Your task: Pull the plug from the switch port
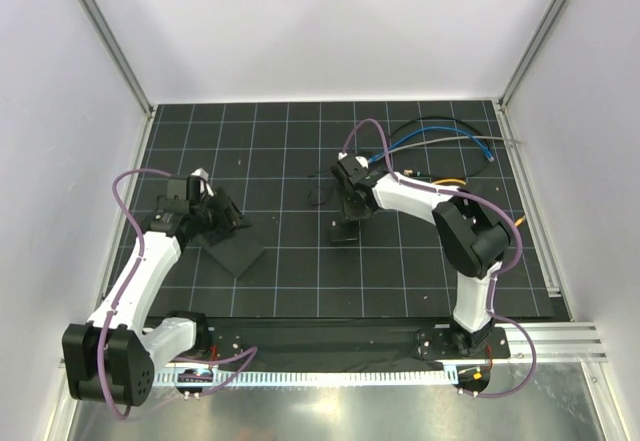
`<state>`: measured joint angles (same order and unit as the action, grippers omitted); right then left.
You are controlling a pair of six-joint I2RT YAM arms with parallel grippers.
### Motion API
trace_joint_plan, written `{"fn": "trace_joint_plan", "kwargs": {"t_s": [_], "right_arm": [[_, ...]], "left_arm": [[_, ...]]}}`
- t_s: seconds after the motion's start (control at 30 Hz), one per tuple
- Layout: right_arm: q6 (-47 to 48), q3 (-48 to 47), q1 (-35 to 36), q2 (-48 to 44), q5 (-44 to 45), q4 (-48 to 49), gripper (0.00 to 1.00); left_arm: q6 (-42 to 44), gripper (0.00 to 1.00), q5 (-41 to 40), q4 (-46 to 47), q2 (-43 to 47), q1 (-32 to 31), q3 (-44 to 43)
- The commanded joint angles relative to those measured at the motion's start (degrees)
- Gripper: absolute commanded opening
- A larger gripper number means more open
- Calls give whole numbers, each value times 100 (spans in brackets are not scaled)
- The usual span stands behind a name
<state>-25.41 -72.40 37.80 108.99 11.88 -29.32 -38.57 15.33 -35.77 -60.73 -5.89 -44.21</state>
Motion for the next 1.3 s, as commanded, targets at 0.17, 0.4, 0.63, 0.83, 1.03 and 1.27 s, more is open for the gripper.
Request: {"fn": "trace_joint_plan", "kwargs": {"t_s": [0.17, 0.4, 0.63, 0.83, 1.03, 1.27], "right_arm": [[414, -204, 262, -764, -502, -144, 66], [335, -617, 1000, -1134, -774, -399, 76], [221, -1345, 1475, -504, -1413, -154, 67], [89, -2101, 1634, 384, -1741, -47, 43], [18, -2848, 1704, 1194, -1953, -118, 22], [-8, -3517, 1739, 2028, -2049, -302, 17]], "left_arm": [[-799, 61, -1677, -483, 560, -17, 34], [-1996, 62, -3157, -1553, 1090, -9, 158], [-3058, 49, -3783, -2119, 966, -9, 350], [-3500, 35, -3625, -1873, 897, -9, 597], [-3596, 18, -3537, -1671, 255, 9, 720], [-3693, 6, -3379, -1231, -289, 27, 896]]}}
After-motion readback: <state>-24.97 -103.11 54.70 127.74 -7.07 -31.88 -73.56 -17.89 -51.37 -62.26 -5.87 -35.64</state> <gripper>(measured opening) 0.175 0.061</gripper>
